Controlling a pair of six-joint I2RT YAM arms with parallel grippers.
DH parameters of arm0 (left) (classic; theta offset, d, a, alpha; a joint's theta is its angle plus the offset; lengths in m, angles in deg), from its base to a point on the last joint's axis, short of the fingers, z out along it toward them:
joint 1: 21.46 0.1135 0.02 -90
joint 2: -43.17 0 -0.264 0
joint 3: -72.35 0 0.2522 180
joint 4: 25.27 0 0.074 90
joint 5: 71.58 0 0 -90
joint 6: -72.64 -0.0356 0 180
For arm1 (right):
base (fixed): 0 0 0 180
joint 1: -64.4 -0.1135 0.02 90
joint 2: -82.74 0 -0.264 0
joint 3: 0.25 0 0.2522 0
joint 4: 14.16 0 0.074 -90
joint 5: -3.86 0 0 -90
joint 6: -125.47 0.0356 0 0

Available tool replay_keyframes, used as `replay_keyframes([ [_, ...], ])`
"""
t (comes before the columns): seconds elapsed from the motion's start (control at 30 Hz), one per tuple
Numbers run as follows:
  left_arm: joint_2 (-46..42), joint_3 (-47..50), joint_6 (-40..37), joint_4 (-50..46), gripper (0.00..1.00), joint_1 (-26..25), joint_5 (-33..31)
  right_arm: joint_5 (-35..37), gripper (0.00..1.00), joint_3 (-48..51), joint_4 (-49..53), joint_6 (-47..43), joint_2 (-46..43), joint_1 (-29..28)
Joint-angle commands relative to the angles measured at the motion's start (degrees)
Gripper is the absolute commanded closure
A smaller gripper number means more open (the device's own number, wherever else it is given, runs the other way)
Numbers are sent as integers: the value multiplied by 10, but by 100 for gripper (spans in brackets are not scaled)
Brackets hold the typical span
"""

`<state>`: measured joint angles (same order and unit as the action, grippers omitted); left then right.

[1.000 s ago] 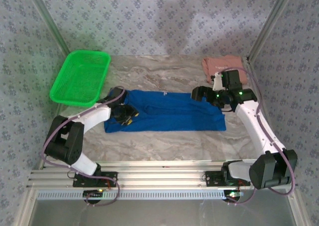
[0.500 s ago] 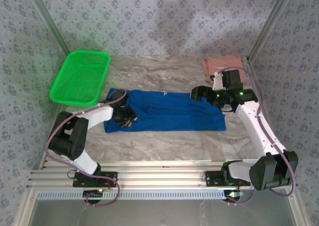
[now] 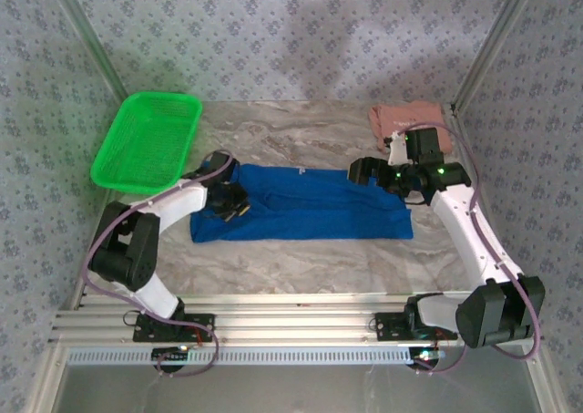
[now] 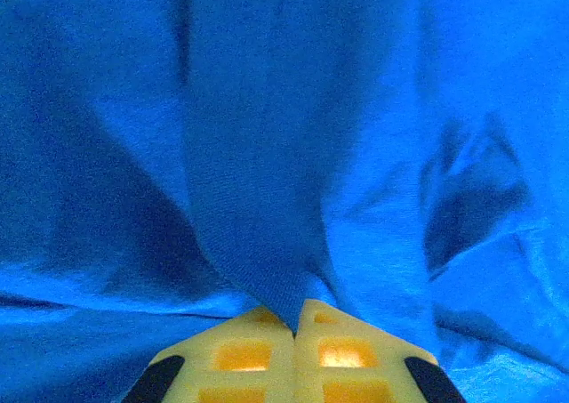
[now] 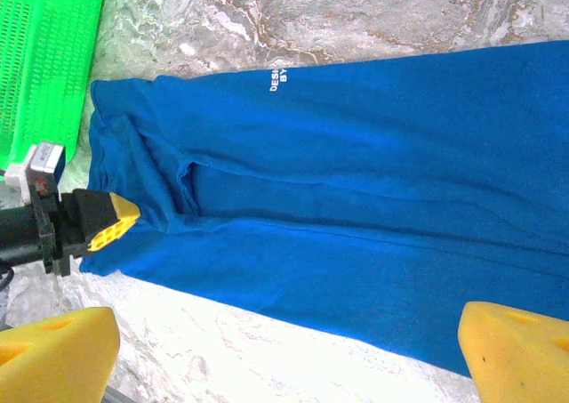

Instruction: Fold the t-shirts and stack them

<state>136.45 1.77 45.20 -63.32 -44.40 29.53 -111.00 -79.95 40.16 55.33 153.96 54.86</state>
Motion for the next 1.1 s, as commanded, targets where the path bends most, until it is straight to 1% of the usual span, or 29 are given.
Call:
replay_keyframes([
  [0.0,22,-49,-31,-25,97,2,-6,4,0,-14,4,-8,-9,-3],
  [0.33,131,-178,-100,-56,97,7,18,-4,0,2,7,-8,-2,-4],
  [0.53,171,-223,-134,-75,97,7,22,-9,0,12,10,-8,-1,-3],
  [1.07,264,-379,-272,-193,93,-22,6,-12,0,20,11,-11,10,-2],
])
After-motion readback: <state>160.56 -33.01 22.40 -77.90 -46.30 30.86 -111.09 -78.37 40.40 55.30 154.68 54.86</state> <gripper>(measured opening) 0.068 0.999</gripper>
